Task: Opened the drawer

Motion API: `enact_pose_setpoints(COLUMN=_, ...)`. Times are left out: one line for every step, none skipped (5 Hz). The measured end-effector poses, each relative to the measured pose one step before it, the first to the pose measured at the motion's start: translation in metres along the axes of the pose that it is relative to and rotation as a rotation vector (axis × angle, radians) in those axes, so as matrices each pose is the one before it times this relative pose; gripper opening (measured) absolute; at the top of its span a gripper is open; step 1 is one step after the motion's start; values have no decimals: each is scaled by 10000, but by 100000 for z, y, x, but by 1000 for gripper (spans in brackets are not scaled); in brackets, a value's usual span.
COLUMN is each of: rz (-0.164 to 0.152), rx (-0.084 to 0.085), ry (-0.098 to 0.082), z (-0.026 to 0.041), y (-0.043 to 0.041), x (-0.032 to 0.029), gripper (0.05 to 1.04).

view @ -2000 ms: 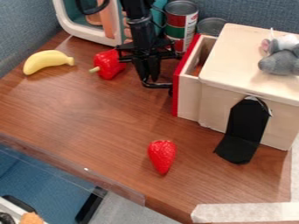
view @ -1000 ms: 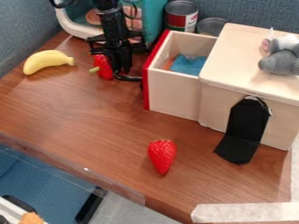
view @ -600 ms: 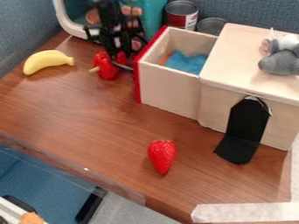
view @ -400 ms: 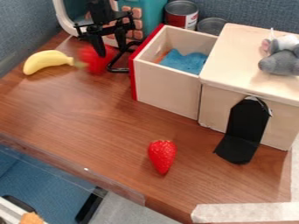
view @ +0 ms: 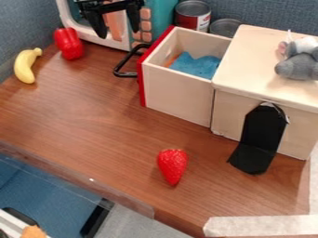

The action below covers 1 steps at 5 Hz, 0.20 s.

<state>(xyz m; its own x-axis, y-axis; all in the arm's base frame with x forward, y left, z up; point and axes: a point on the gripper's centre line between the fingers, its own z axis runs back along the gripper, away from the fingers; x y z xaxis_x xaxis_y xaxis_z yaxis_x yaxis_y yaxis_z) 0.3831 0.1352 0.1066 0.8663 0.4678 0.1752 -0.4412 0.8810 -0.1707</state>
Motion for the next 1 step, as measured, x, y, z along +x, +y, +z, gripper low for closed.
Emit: enact_pose_setpoints(rz=-656, rx=51, ry=9, z=177, y=-122, x=-602, gripper=1000)
